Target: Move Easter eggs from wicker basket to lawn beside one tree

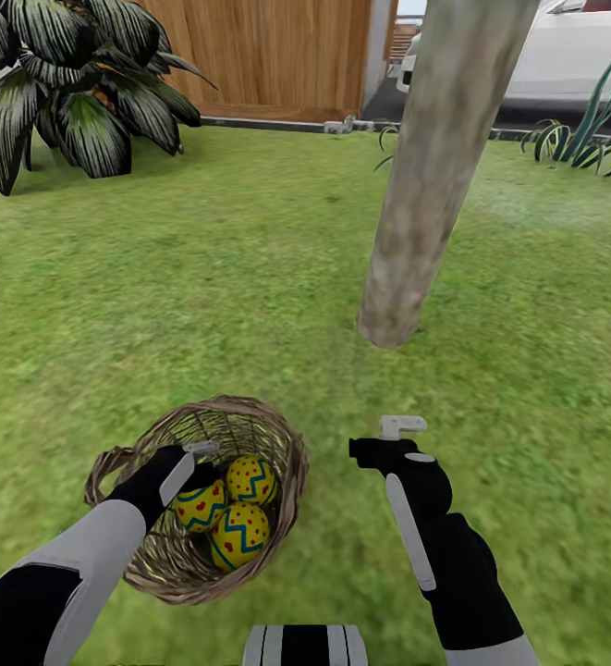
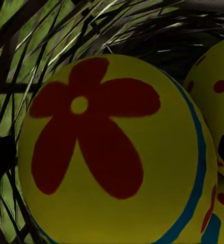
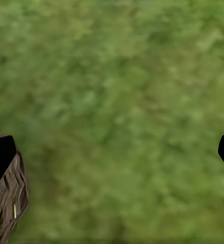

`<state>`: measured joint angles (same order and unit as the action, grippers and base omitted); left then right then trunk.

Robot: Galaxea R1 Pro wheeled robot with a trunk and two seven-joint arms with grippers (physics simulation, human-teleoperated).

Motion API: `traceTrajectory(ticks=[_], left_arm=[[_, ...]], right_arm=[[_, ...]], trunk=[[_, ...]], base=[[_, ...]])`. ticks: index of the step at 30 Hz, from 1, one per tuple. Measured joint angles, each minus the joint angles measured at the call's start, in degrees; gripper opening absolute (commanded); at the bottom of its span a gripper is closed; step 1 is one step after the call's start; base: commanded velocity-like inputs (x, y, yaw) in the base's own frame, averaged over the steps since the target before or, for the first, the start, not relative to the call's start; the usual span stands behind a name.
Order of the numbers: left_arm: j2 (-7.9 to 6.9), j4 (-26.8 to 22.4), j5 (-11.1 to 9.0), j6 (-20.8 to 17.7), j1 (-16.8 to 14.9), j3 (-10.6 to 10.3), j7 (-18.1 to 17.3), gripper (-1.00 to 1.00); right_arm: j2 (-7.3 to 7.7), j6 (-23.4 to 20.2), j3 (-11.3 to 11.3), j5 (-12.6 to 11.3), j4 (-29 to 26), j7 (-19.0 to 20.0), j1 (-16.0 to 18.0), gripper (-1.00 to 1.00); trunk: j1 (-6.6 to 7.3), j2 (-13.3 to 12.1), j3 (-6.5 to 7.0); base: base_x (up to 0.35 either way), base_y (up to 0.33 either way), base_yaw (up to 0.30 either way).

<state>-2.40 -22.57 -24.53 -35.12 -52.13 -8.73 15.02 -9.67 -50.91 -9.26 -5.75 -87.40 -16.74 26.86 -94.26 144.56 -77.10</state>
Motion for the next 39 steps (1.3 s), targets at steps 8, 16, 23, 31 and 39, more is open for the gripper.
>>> traceTrajectory(ticks=[8,16,23,31,39], left_arm=[[0.02,0.0,-0.1,0.1,0.0,0.1,0.0,1.0],[0.01,-0.1,0.3,0.0,0.0,-0.1,-0.1,1.0],[0.03,-0.4,1.0,-0.1,0.0,-0.1,0.0,1.0],[0.01,-0.5,0.8,0.0,0.1,0.2,0.0,-1.0],[0.09,-0.6,0.9,0.0,0.1,0.2,0.0,-1.0]], right_arm=[[0.0,0.0,0.0,0.0,0.0,0.0,0.0,1.0],[0.0,0.0,0.0,0.0,0.0,0.0,0.0,1.0],[0.0,0.0,0.0,0.0,0.0,0.0,0.0,1.0],[0.0,0.0,0.0,0.0,0.0,0.0,0.0,1.0],[0.0,0.0,0.0,0.0,0.0,0.0,0.0,1.0]], trunk=[[0.0,0.0,-0.01],[-0.02,0.0,-0.21],[-0.03,0.0,-0.44],[-0.03,0.0,-0.44],[-0.03,0.0,-0.44]], base=[[0.0,0.0,0.0],[0.0,0.0,0.0],[0.0,0.0,0.0],[0.0,0.0,0.0],[0.0,0.0,0.0]])
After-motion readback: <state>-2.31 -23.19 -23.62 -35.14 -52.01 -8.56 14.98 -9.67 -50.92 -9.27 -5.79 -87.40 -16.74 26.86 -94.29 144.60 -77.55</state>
